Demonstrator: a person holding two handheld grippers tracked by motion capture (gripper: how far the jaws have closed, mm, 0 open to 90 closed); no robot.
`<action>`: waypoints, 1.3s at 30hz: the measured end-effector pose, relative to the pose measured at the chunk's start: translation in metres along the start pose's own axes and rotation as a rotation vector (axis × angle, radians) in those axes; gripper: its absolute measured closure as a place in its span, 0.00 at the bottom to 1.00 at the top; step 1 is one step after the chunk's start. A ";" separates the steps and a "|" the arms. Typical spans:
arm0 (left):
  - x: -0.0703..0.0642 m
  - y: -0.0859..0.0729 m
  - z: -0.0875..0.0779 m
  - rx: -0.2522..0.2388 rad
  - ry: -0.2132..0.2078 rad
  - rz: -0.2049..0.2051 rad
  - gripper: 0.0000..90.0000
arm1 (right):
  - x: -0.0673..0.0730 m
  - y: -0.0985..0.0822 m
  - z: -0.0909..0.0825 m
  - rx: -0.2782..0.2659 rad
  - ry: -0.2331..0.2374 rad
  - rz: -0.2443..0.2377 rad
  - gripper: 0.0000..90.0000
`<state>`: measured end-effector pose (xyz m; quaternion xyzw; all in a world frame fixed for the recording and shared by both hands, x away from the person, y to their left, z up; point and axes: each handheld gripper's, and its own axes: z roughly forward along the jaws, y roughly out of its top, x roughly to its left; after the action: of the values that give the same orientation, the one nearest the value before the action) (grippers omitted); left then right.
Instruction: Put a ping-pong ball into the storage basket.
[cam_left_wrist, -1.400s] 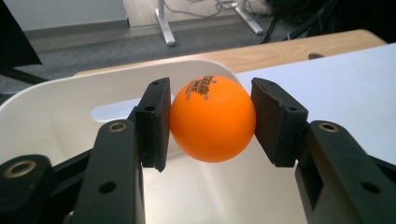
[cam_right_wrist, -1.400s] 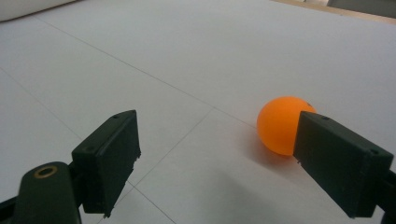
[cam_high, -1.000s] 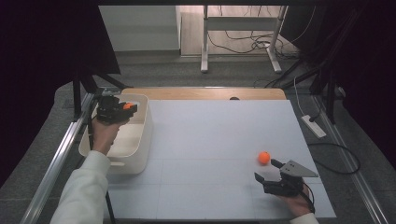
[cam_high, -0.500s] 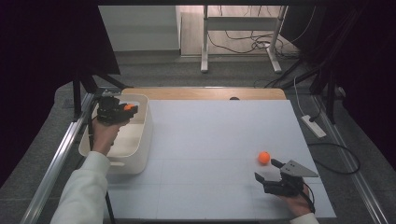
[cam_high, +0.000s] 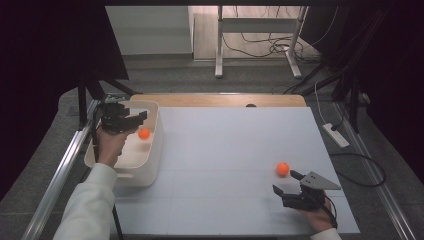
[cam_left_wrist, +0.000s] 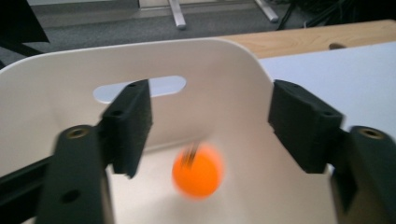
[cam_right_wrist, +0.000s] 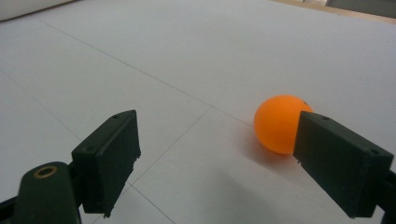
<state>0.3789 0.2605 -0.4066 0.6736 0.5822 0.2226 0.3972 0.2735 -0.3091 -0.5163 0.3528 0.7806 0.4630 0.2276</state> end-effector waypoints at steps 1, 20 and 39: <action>0.000 0.000 -0.001 -0.002 -0.006 0.006 0.28 | 0.000 0.000 0.000 0.000 0.000 -0.001 0.16; -0.020 -0.004 -0.027 -0.125 -0.206 0.040 0.23 | 0.000 0.000 -0.001 -0.002 -0.002 0.006 0.16; -0.044 -0.014 -0.043 -0.181 -0.345 0.080 0.24 | -0.004 -0.001 -0.004 -0.003 -0.024 0.024 0.16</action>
<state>0.3277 0.2300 -0.3850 0.6859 0.4559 0.1708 0.5408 0.2725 -0.3149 -0.5153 0.3673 0.7729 0.4625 0.2320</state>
